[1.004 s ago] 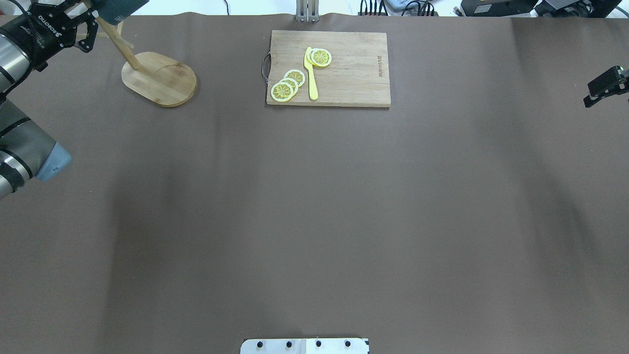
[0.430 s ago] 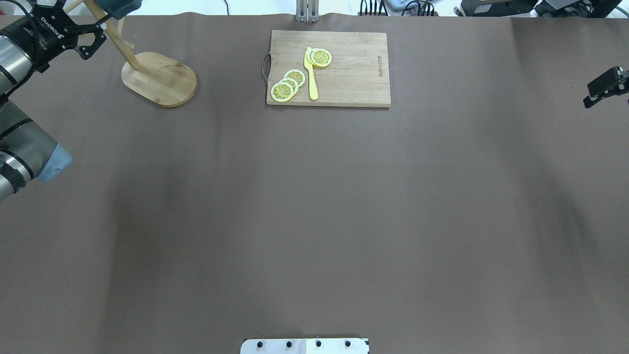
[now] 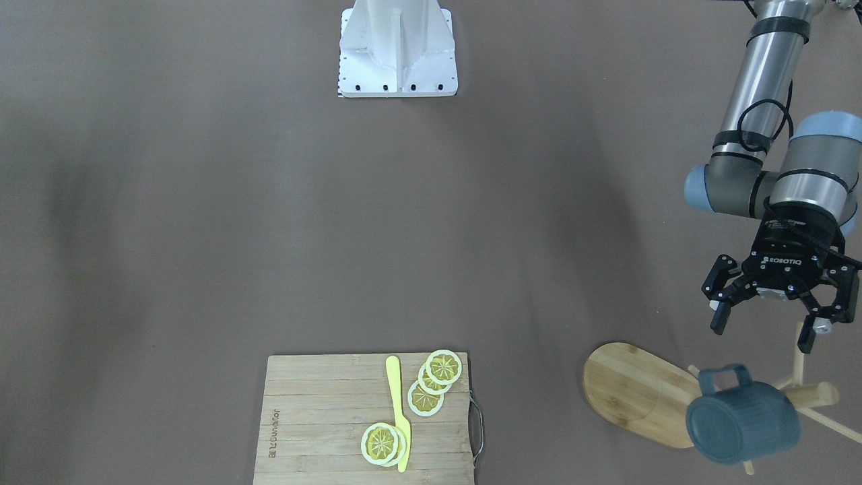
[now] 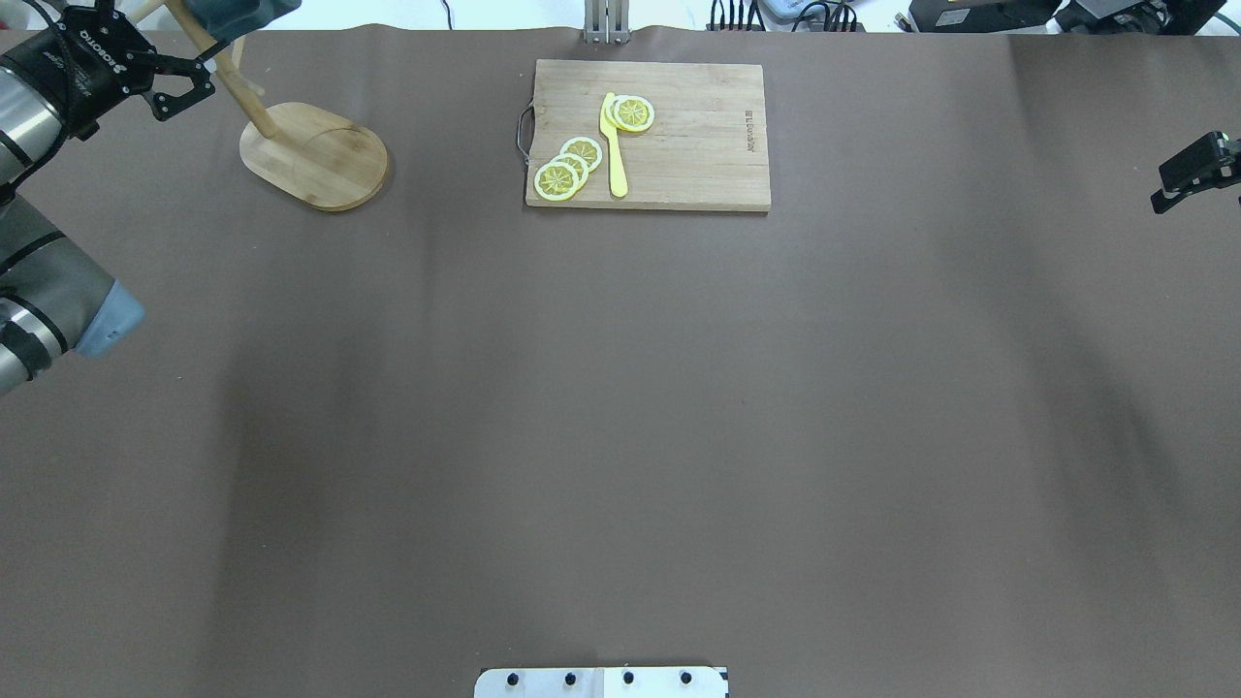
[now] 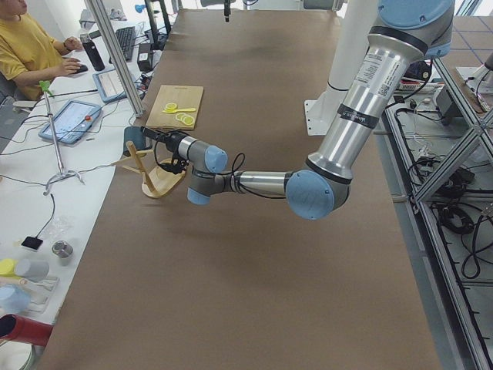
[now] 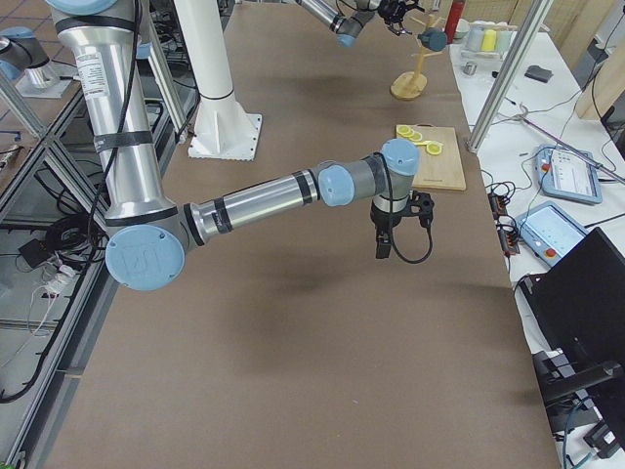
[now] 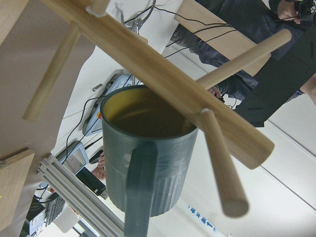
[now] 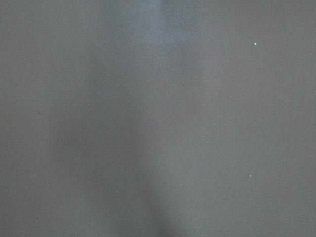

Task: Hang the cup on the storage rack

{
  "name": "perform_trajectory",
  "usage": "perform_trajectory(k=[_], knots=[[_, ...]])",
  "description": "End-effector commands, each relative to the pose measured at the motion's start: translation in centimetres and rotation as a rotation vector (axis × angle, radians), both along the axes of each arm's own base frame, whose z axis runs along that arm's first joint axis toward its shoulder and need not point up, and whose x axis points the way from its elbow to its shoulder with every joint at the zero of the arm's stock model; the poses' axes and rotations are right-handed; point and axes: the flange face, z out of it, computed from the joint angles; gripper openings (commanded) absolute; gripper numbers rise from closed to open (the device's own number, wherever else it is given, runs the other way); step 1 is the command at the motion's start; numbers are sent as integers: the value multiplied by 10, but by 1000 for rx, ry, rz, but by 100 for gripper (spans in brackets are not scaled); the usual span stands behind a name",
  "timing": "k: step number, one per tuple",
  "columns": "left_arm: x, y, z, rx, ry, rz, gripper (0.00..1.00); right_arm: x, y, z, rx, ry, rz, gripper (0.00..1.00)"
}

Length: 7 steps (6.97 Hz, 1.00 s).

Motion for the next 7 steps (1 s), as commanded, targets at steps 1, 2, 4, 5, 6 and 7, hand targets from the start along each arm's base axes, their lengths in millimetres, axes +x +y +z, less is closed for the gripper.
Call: perform_trajectory(k=[1,2,4,5,6,7], knots=[[-16,26,5,52,10,-5,97,1,0,1,-3,-1,1,100],[-23,37,7,125,-52,-39,97,0,0,2,-5,0,0,100],[-25,40,1,289,-303,-158,97,0,3,7,-16,-1,1,100],[-26,40,-4,367,-440,-225,97,0,3,8,-18,-2,1,100],[-28,41,-2,434,-585,-288,97,0,3,9,-20,-1,-1,100],[-31,43,5,490,-738,-354,97,0,3,8,-19,-2,-1,100]])
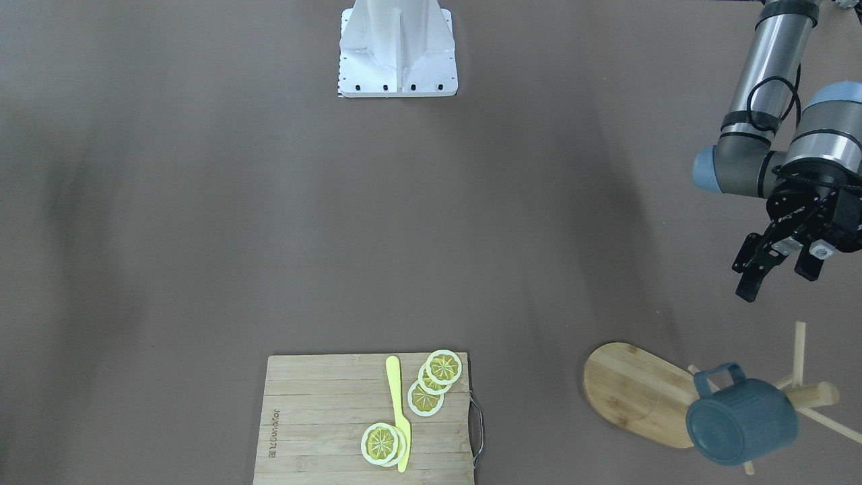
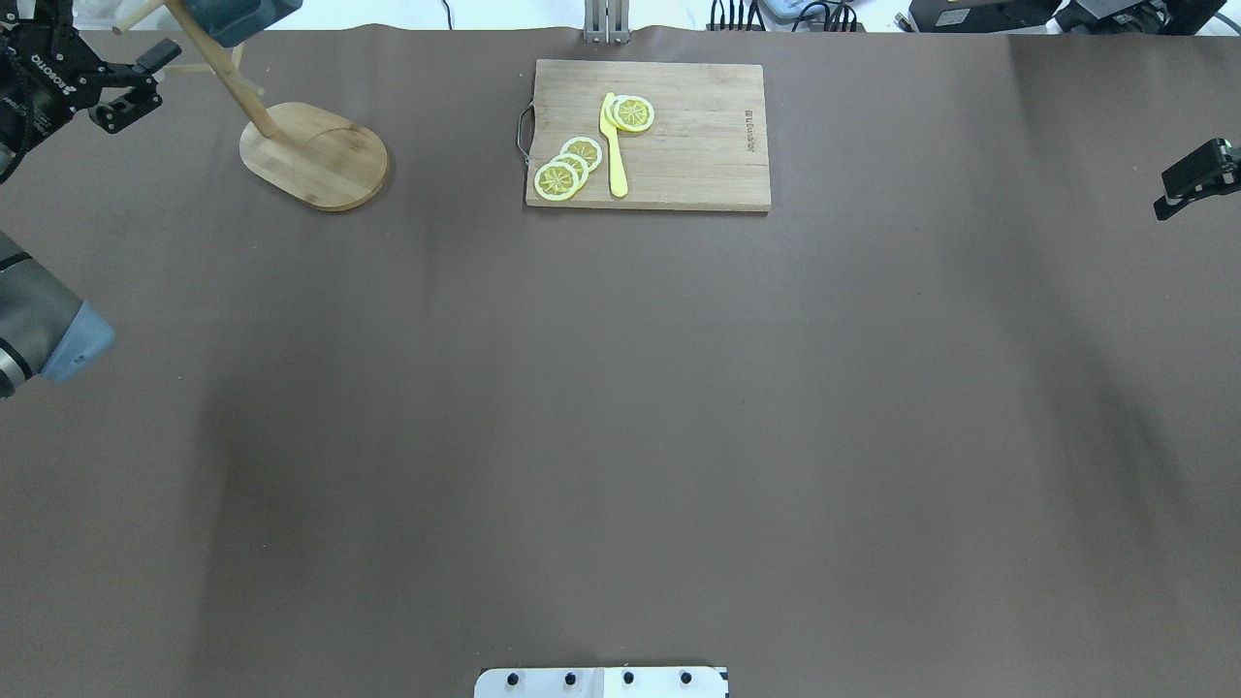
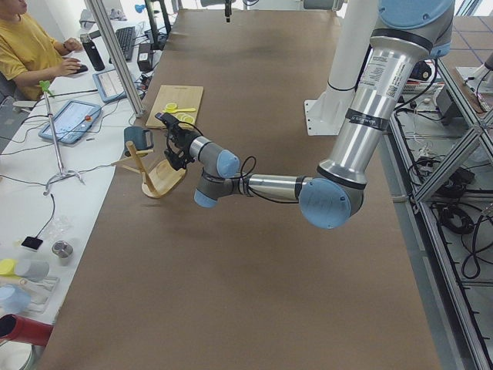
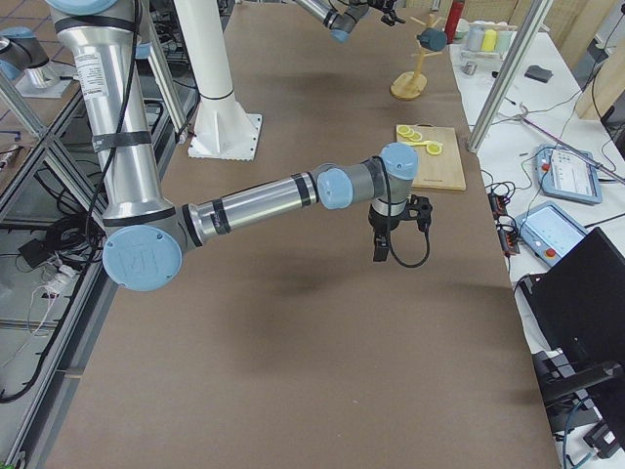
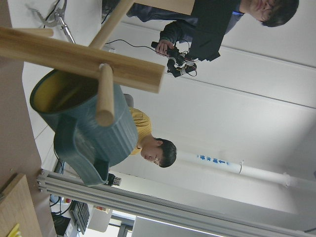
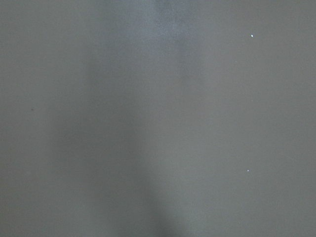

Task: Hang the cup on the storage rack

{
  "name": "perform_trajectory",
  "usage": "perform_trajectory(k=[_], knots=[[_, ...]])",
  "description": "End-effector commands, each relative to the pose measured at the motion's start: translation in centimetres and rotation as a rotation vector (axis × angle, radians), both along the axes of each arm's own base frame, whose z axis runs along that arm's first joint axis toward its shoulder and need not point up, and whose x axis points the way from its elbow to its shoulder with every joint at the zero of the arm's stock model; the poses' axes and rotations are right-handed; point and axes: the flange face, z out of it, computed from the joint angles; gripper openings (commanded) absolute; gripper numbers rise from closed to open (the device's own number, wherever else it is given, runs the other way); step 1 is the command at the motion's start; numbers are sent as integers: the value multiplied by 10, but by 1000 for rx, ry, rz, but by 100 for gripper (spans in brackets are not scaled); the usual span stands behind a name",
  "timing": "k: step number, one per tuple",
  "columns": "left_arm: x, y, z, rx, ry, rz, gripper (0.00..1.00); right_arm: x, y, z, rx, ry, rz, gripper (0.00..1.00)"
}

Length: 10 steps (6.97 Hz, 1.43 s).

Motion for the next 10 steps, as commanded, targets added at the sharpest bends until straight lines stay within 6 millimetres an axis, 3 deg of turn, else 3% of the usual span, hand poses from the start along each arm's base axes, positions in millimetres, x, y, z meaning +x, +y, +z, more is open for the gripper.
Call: perform_trajectory(k=[1,4,5,7,10], knots=[[-11,6,20,109,-323,-213,97,1,0,1,0,3,1,100],[-37,37,91,204,-879,-393,97,3,-3,1,15,38,9,100],[-39,33,106,187,-1038,-401,97,4,-3,3,17,50,13,100],[-63,33,139,154,-1360,-435,97,6,-3,2,21,50,15,100],[-95,6,164,92,-1647,-260,97,18,-4,6,26,80,33,100]])
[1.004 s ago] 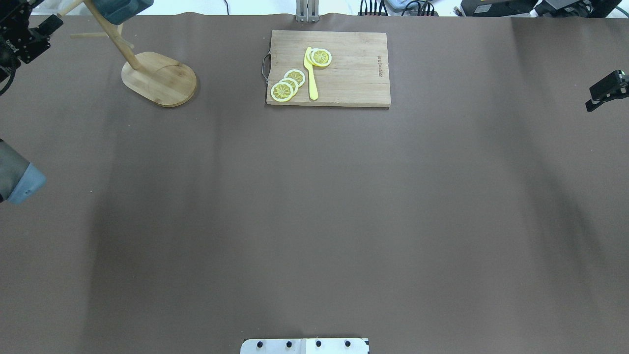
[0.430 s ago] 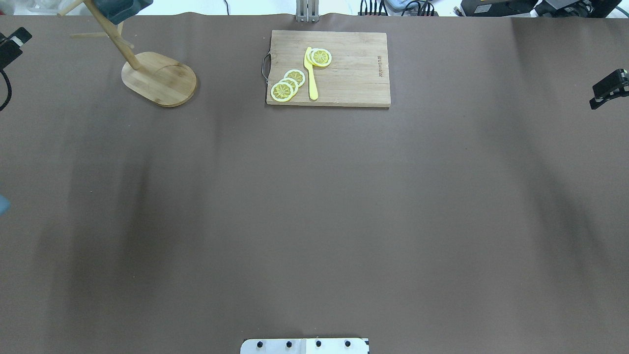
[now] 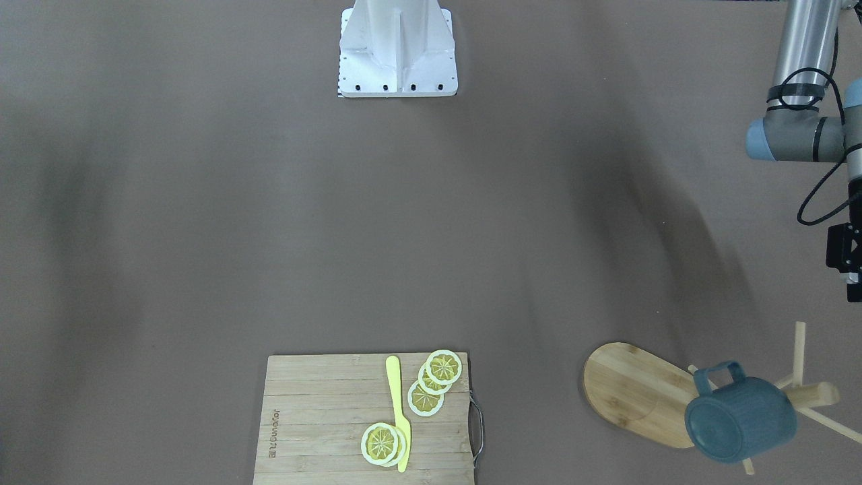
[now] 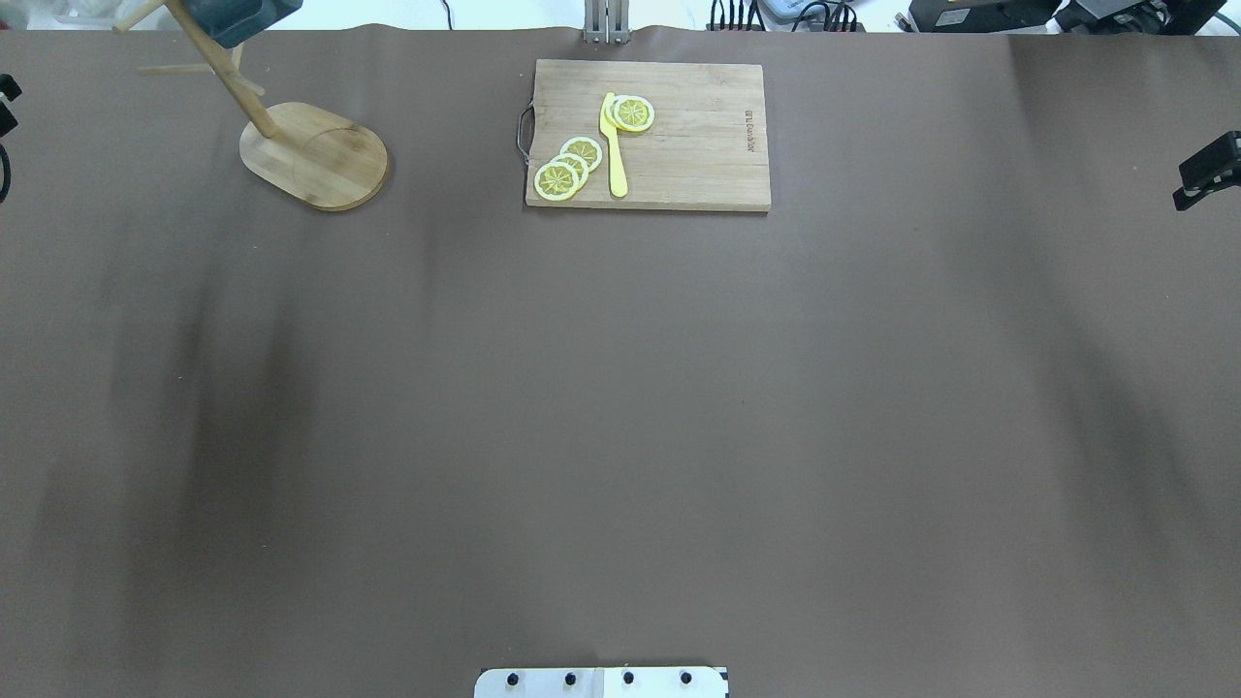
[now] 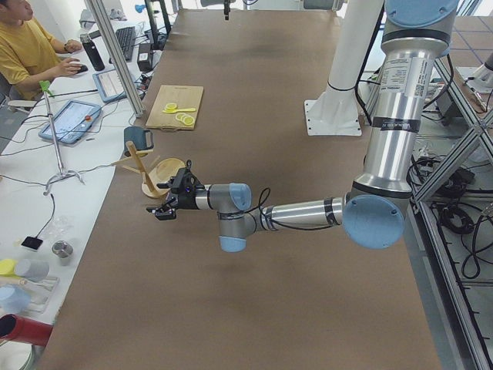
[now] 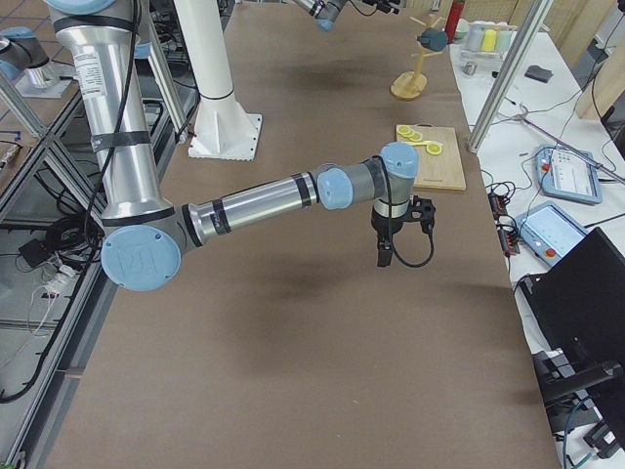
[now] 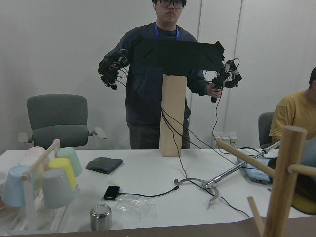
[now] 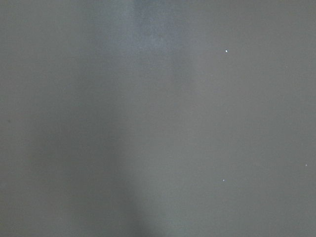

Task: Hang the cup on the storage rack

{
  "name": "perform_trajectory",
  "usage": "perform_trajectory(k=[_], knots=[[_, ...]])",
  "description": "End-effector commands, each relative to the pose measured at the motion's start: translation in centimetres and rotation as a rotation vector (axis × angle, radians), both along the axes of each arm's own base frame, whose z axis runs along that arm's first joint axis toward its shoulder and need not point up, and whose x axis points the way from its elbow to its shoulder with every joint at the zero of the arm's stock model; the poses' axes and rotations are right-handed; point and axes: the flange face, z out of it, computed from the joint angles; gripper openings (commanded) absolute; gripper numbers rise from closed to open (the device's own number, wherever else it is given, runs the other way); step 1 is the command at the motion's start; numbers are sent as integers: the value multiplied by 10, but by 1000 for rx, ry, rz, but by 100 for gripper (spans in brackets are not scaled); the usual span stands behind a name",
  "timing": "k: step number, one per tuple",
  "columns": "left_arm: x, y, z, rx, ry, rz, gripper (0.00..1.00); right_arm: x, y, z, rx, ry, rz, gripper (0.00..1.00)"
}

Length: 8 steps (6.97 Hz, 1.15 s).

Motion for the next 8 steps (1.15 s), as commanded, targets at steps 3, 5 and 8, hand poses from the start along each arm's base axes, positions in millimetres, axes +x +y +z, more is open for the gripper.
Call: perform_trajectory(k=[3,5,8], knots=[[-71,-46,-2,-283,-26,212,97,5,-1,3,7,27,11,100],[-97,-67,-14,-432,30,414,97,6,-2,5,4,37,14,100],[-114,-39,-13,-684,209,636,98,5,-4,16,-14,44,11,100]])
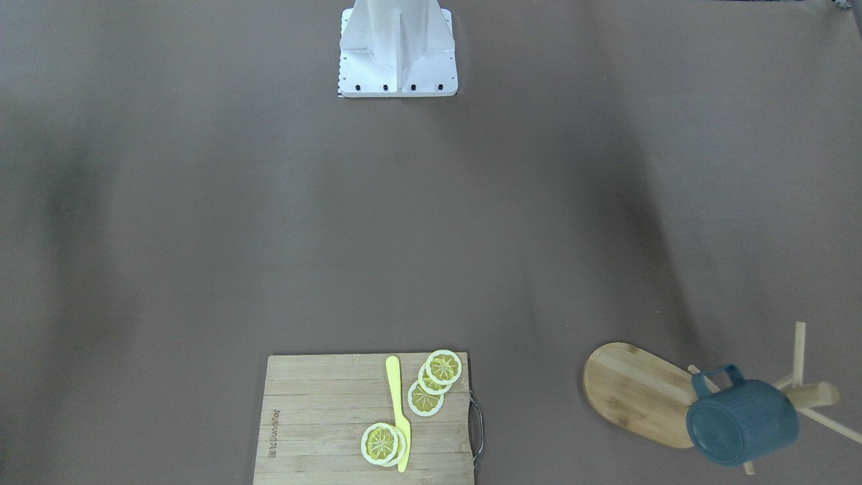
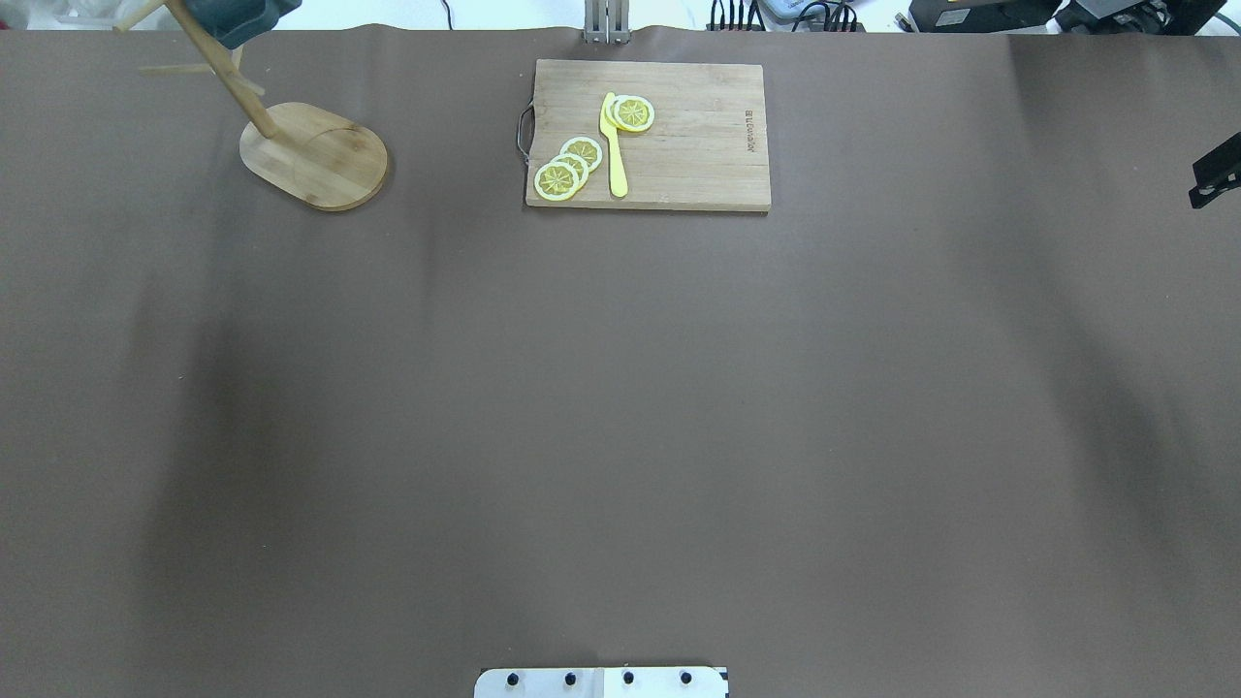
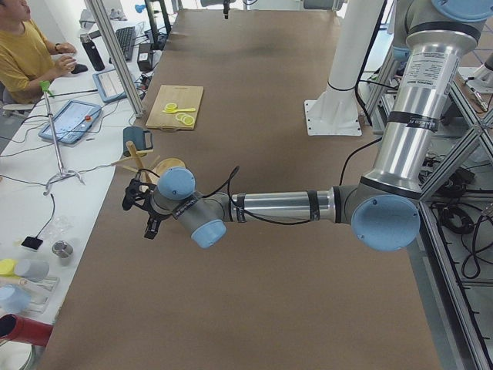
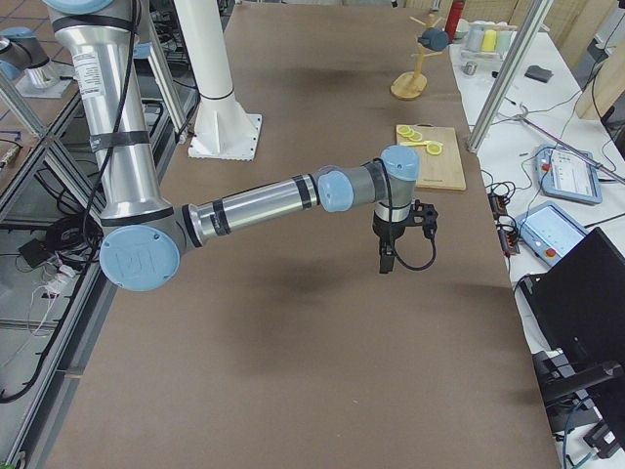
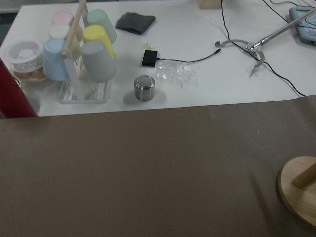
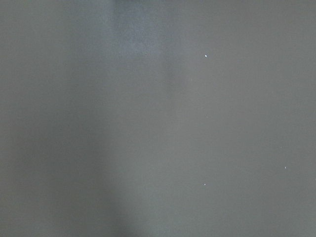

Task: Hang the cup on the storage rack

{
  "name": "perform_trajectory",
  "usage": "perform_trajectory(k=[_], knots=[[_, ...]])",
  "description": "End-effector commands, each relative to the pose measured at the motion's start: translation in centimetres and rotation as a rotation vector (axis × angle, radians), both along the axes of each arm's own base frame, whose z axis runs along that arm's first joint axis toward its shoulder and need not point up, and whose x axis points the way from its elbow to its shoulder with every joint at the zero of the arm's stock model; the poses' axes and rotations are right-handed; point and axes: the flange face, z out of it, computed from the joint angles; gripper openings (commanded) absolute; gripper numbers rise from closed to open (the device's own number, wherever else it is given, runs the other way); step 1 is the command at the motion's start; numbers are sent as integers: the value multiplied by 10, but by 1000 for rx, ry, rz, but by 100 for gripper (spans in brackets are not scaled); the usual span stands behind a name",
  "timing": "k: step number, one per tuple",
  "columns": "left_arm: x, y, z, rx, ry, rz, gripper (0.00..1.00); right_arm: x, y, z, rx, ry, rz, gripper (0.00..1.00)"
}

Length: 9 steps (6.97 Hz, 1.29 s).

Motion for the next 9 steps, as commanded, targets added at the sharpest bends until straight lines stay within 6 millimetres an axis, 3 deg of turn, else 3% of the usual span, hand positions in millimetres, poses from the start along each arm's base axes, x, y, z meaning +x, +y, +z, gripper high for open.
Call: perform_trajectory(k=[1,3,4,6,7,9], knots=[[-1,34,1,-145,45,72,97,0,-1,11,-11,6,-11,100],[-1,68,35,-113,-2,141,97,9,-2,24,16,7,-40,100],[1,71,44,-153,-11,152,97,12,-1,30,25,11,-62,100],[3,73,49,-190,-25,154,98,41,4,46,43,10,-78,100],[-2,91,61,-204,-43,140,98,47,11,55,33,9,-77,100],[-3,90,48,-240,-79,120,98,48,20,81,32,9,-77,100]])
